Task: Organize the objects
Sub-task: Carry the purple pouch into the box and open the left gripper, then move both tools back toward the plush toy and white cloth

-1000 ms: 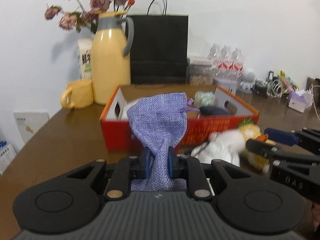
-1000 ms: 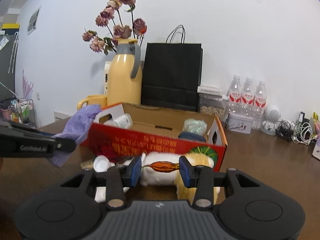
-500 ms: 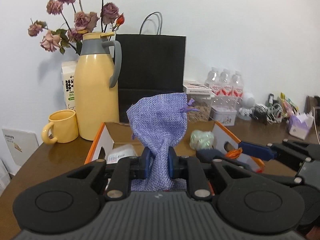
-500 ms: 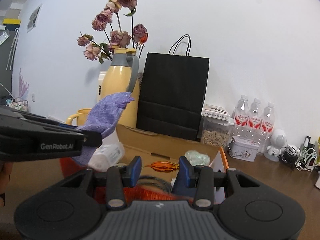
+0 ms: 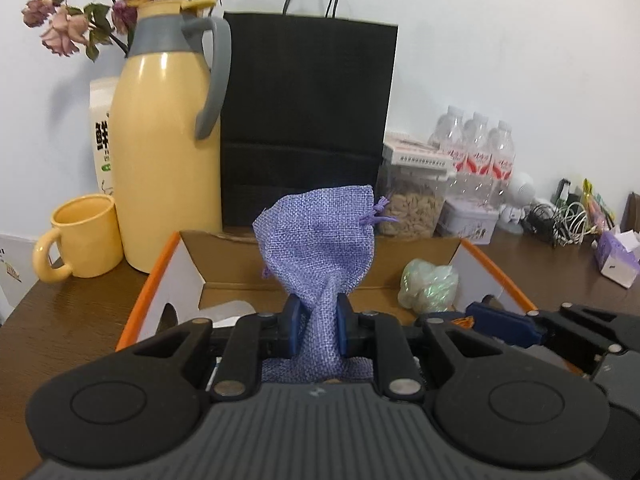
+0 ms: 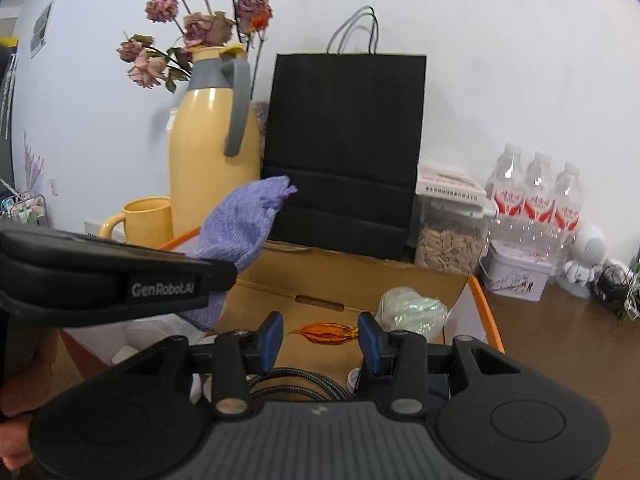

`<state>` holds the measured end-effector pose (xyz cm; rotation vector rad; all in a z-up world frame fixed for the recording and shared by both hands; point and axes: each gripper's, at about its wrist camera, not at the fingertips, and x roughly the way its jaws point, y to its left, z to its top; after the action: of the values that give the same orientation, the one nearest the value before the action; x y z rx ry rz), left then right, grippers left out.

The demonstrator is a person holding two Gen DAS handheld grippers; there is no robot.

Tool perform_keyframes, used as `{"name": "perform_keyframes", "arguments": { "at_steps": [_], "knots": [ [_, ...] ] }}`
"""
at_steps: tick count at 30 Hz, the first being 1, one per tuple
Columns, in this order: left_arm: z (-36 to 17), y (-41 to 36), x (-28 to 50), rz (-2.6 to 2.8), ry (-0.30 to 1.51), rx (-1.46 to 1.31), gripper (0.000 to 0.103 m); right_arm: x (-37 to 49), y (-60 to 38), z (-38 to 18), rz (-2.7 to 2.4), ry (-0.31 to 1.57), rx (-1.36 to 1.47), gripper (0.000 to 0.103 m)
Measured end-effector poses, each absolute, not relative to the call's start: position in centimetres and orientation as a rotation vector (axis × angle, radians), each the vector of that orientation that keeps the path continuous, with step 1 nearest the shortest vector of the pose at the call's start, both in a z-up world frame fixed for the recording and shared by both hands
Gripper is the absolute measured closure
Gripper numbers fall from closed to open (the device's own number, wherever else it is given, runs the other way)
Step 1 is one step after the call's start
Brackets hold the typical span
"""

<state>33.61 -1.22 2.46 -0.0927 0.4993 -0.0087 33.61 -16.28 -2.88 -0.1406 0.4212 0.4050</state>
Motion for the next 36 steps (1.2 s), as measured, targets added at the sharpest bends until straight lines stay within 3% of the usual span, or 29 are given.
{"name": "perform_keyframes", "arguments": {
  "at_steps": [3,5,7,9,11,36],
  "knots": [
    [2.1,-1.2,33.8,-0.017,0.506,-0.091,0.083,34.0,-16.6,-3.2,0.404,0.433,-0.134,0.063],
    [2.0,-1.1,33.6,-0.01,0.497,-0.096,0.07,34.1,-16.6,-3.4,0.402,0.441,-0.135,0.063],
    [2.1,-1.1,33.2,0.012,0.473,-0.085,0.044,34.0,-16.6,-3.6,0.392,0.444,-0.133,0.061],
    [2.5,-1.3,32.8,0.033,0.443,-0.081,0.0,33.8,-16.7,-3.6,0.38,0.445,-0.128,0.04],
    [2.8,-1.4,32.2,0.063,0.388,-0.072,0.0,33.7,-16.9,-3.6,0.369,0.444,-0.126,0.001],
    [4.4,-0.8,30.2,0.07,0.349,-0.092,0.0,32.2,-17.9,-1.9,0.349,0.399,-0.111,0.0]
  ]
}}
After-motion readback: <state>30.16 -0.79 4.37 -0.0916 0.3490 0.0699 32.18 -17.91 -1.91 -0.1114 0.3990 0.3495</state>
